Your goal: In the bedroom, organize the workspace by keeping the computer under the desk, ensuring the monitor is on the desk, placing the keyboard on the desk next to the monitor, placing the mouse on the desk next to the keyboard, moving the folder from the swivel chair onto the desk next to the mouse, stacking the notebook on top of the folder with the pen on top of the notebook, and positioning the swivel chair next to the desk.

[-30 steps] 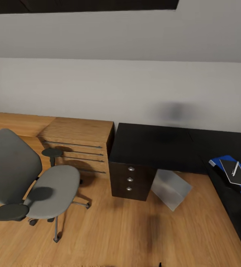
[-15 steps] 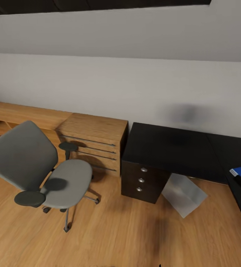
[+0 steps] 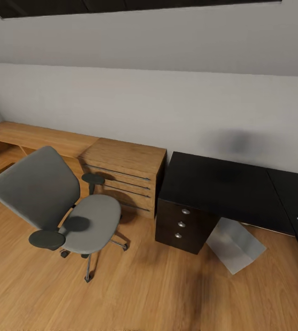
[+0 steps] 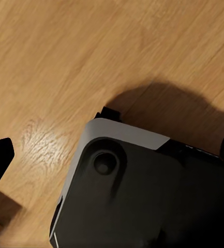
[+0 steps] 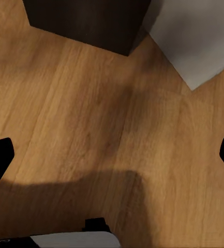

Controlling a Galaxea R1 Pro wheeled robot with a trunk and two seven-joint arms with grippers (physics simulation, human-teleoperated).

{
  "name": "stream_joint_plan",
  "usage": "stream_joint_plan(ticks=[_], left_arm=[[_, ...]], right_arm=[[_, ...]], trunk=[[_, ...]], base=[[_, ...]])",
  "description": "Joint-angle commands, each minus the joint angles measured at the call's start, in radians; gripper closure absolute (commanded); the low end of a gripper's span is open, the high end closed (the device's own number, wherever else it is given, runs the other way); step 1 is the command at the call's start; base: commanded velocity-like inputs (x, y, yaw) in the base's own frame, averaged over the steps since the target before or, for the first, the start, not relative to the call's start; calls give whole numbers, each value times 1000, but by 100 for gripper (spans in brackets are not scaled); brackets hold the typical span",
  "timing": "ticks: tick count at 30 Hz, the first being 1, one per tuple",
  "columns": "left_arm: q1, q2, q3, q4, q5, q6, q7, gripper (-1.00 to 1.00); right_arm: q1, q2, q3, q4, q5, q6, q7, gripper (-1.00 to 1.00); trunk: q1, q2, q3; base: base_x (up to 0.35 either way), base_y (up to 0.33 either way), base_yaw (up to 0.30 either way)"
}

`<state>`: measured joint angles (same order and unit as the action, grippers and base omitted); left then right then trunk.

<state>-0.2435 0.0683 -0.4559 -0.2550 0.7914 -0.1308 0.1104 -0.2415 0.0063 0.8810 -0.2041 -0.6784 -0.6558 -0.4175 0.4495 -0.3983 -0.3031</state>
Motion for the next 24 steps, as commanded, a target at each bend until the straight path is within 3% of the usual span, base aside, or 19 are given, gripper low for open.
stream_joint_plan(ticks=[1, 14, 24], left_arm=[[0, 1, -9, -1, 6, -3, 6, -100], [0, 1, -9, -1, 6, -3, 6, -100], [0, 1, -8, -1, 6, -3, 6, -100]], right_arm=[[-1, 0, 8, 0, -3, -2, -4, -100], [-1, 3, 9, -2, -4, -5, 3, -100], [-1, 6, 15, 0, 1, -6, 3, -100]], trunk=[[0, -2, -2], [0, -2, 0], [0, -2, 13]], base=[[0, 0, 2], [0, 0, 0], [0, 0, 0]])
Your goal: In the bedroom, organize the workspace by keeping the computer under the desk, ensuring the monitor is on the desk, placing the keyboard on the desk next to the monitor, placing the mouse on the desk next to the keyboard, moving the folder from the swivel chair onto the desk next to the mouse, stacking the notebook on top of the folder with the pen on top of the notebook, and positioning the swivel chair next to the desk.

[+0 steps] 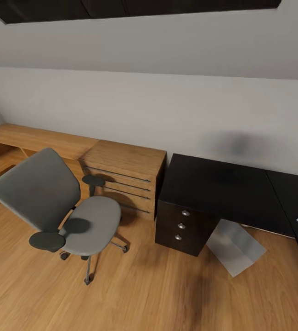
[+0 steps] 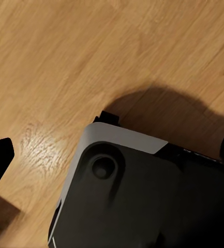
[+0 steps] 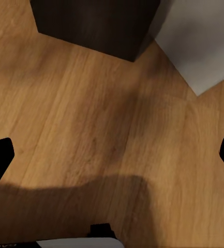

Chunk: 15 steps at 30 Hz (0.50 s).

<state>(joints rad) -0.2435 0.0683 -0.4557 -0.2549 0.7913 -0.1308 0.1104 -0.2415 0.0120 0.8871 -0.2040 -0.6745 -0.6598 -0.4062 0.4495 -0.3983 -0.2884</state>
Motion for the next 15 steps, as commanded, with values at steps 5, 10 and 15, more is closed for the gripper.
stream_joint_plan(ticks=[5, 10, 15], left_arm=[[0, 1, -8, -1, 7, -3, 6, -100], [0, 2, -8, -1, 8, -3, 6, -100], [0, 2, -8, -2, 8, -3, 6, -100]], right_arm=[[-1, 1, 14, 0, 1, -3, -8, -100], [-1, 2, 16, 0, 2, -3, -8, -100], [-1, 2, 16, 0, 3, -4, -8, -100]], trunk=[[1, -2, 6], [1, -2, 14], [1, -2, 22]], base=[[0, 0, 0], [0, 0, 64], [0, 0, 121]])
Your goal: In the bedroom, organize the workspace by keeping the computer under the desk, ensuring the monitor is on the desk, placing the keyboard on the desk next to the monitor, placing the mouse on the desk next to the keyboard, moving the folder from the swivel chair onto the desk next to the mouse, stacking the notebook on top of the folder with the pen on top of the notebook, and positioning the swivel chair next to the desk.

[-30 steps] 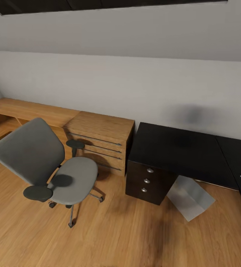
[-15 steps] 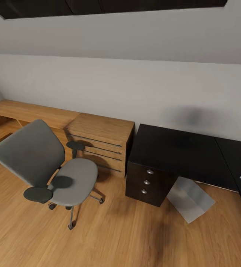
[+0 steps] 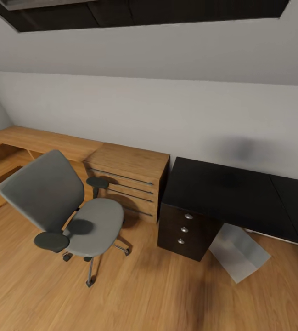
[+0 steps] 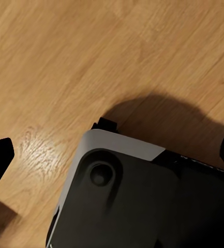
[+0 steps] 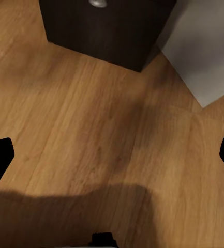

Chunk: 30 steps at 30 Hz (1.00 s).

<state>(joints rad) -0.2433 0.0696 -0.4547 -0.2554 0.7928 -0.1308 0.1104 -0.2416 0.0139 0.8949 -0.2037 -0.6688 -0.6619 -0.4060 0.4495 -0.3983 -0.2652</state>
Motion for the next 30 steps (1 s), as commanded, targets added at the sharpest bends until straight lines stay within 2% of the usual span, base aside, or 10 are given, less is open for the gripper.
stream_joint_plan(ticks=[1, 11, 13, 18, 30], left_arm=[[-1, 1, -9, -1, 6, -3, 6, -100], [-1, 0, -9, -1, 5, -3, 6, -100], [-1, -1, -10, -1, 6, -3, 6, -100], [-1, -1, -10, -1, 6, -3, 6, -100], [-1, -1, -12, -1, 6, -2, 6, -100]], right_arm=[[-1, 0, 8, 0, -3, -3, -8, -100], [-1, 3, 8, 3, -4, -95, -8, -100], [-1, 14, 7, 23, -4, -116, -8, -100], [-1, 23, 6, 38, -4, -121, -8, -100], [-1, 26, 4, 44, -5, -123, -9, -100]], trunk=[[1, -2, 0], [1, -2, 14], [1, -2, 16], [1, -2, 20], [1, -2, 25]], base=[[0, 0, 142], [0, 0, 159], [0, 0, 202], [0, 0, 244], [0, 0, 268]])
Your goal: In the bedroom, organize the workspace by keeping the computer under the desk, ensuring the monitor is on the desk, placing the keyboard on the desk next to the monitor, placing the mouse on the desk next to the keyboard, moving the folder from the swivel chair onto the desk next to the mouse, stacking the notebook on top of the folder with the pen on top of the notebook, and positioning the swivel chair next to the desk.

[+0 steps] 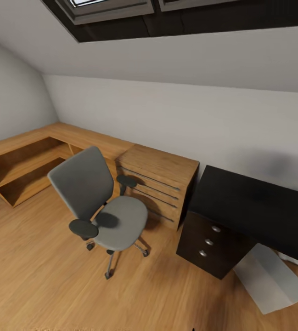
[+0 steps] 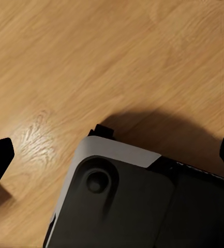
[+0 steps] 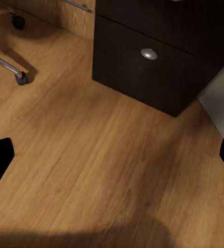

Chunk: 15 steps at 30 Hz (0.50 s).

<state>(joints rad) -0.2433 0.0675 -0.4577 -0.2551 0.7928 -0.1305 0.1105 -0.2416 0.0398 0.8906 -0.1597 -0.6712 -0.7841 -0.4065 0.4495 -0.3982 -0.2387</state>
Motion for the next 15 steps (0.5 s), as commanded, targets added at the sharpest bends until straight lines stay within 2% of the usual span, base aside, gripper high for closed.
stream_joint_plan(ticks=[1, 15], left_arm=[[-1, 1, -9, -1, 6, -2, 6, -100], [-1, 0, -10, -1, 6, -2, 6, -100]], right_arm=[[-1, 0, 9, 0, -2, -1, -9, -100], [-1, -1, 7, 0, -2, -1, -13, -100]], trunk=[[1, -2, -2], [1, -2, -1]], base=[[0, 0, 278], [0, 0, 282]])
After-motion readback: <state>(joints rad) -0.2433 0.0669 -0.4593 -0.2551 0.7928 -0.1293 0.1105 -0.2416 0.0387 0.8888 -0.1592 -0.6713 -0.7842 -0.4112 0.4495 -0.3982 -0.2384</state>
